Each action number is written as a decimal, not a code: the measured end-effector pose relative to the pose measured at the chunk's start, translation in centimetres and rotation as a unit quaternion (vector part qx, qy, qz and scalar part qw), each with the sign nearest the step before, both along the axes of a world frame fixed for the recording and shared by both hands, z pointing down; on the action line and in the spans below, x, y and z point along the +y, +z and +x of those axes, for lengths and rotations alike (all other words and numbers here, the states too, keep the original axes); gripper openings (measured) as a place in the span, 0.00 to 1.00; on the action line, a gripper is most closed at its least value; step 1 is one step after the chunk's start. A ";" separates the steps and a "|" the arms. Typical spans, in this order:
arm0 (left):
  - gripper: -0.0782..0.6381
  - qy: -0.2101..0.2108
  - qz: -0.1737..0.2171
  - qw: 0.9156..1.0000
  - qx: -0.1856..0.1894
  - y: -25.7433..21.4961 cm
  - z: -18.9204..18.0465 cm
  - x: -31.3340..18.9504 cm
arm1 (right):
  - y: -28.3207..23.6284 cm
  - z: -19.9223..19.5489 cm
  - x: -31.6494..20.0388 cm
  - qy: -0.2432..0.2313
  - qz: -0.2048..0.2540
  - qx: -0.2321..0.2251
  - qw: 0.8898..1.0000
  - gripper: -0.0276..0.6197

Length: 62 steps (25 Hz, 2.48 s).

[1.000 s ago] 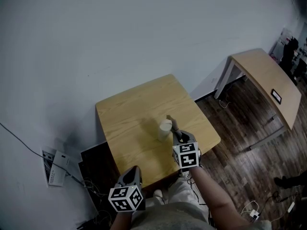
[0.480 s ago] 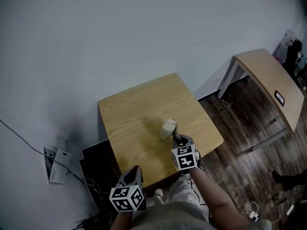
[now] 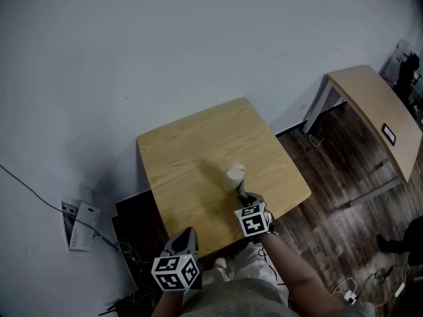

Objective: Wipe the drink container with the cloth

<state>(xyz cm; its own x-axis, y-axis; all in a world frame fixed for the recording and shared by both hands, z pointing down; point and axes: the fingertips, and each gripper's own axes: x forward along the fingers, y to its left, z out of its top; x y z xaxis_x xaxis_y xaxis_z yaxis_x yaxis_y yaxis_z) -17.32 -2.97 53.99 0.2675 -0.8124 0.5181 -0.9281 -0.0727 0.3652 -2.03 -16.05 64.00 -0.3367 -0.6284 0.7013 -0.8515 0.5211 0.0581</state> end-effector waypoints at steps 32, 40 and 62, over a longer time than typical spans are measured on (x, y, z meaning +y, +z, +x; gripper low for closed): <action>0.11 -0.084 0.009 0.996 -0.005 0.3 2.4 -6.0 | -8.2 5.3 -4.9 -0.051 0.064 -0.087 0.993 0.07; 0.11 -0.188 0.018 0.982 -0.015 -0.2 4.6 -8.2 | -11.3 4.6 -8.6 -0.185 0.080 -0.113 0.973 0.07; 0.11 -0.416 0.011 0.909 -0.025 -0.8 12.6 -4.8 | -11.4 0.2 -9.5 -0.475 0.049 -0.119 0.870 0.07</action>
<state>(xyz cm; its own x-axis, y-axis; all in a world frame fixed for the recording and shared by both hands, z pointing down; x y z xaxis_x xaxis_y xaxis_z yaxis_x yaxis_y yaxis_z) -4.74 -7.72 53.19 -0.4675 -0.7327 0.4945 -0.6808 0.6553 0.3274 -1.79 -25.58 52.55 -0.8653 -0.0394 0.4997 -0.0325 0.9992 0.0225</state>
